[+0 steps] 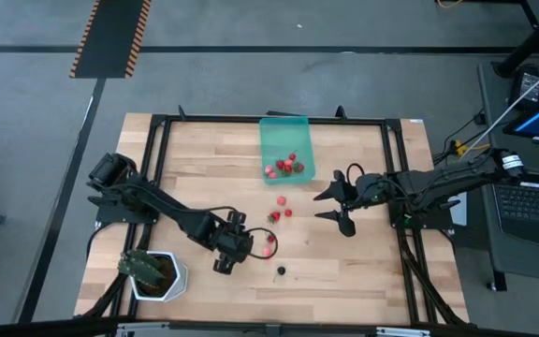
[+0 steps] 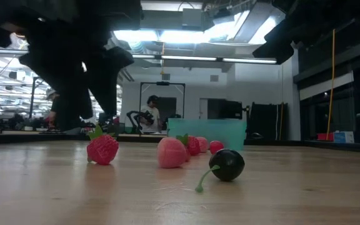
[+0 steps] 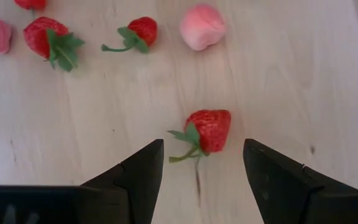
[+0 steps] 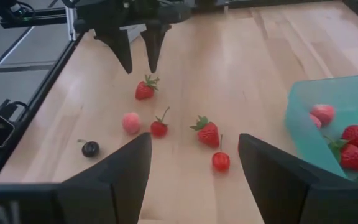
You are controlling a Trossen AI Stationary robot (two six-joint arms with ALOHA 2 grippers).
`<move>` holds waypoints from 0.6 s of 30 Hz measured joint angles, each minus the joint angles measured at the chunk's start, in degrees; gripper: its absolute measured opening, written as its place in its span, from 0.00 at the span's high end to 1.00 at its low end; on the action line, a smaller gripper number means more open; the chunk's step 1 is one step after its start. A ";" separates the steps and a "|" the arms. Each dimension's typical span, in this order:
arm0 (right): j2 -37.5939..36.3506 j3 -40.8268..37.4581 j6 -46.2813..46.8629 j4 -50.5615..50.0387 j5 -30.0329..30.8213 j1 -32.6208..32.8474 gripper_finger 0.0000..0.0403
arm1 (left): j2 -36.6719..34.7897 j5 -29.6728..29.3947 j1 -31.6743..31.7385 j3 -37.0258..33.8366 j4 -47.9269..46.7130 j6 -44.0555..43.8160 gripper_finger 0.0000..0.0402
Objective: Pick and placing Produce into tupperware
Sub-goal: Put the red strawberry into the blue bin
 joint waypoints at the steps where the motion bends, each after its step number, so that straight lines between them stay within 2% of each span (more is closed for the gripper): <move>1: 0.00 0.00 0.49 0.09 0.00 0.16 0.40 | 0.00 0.02 -0.27 0.00 -0.04 0.00 0.47; 18: 0.03 -0.02 3.92 2.47 0.02 4.18 0.40 | 0.42 -0.02 -1.02 0.00 1.07 0.15 0.47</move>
